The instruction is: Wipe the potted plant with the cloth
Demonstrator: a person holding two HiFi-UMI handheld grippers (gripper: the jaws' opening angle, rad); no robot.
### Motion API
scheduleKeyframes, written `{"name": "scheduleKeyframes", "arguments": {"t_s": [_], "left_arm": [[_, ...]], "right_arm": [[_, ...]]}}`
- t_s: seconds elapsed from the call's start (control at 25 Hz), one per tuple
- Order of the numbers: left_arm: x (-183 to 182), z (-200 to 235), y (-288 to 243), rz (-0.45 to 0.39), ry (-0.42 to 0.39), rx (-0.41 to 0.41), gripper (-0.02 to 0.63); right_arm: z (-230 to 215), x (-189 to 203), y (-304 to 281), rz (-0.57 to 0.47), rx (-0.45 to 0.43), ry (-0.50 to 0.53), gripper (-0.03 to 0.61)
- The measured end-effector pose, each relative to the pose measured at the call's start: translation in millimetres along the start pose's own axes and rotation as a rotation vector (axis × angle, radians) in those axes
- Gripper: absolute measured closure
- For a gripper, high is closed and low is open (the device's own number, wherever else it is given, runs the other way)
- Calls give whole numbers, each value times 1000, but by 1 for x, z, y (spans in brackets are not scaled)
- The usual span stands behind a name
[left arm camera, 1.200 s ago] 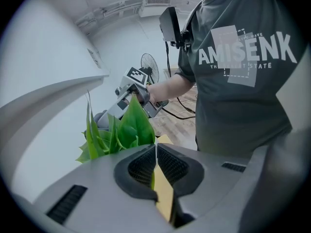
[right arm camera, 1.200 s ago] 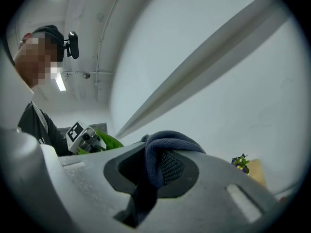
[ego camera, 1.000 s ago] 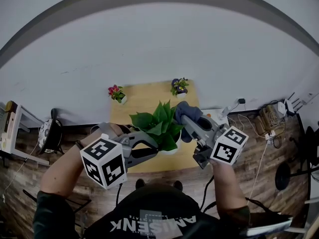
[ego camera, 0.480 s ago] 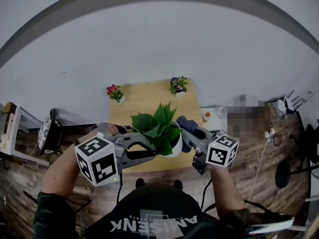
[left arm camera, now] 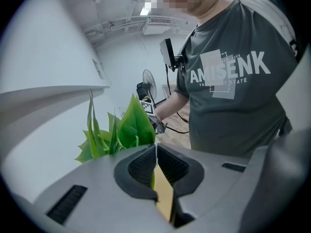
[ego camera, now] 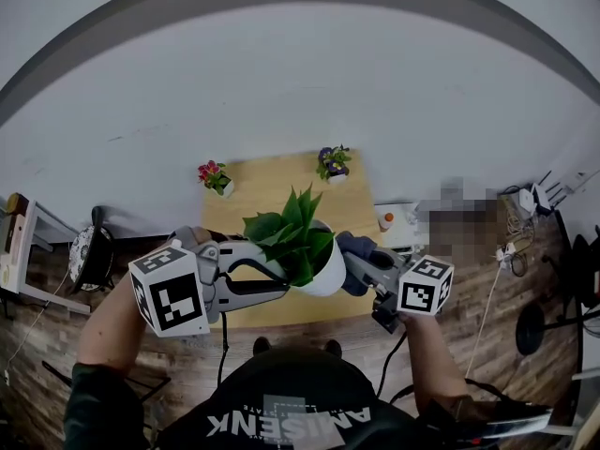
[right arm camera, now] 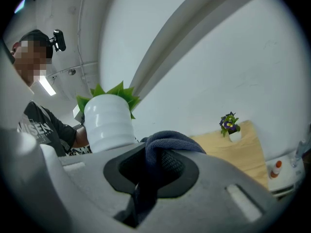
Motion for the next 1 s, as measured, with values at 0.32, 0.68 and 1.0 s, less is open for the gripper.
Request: {"name": "scheduleKeyframes", "arguments": {"t_s": [0.32, 0.68, 1.0], "left_arm": [[-15, 1, 10, -116, 40, 27, 601], [-32, 2, 20, -180, 25, 2, 601], [-32, -1, 20, -170, 71, 31, 601]], "right_arm": [[28, -101, -14, -190, -114, 48, 534], [62, -108, -33, -157, -394, -22, 534], [63, -103, -17, -172, -657, -167, 534]]}}
Point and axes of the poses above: the fingertips, and each gripper's own axes: y backward along the fingers, z to its left, x out of its underside, the point moved 1 cm from there along y, backward along the fingers, and after that the axes turned 10 degrees about x, right-handed, at the moved point
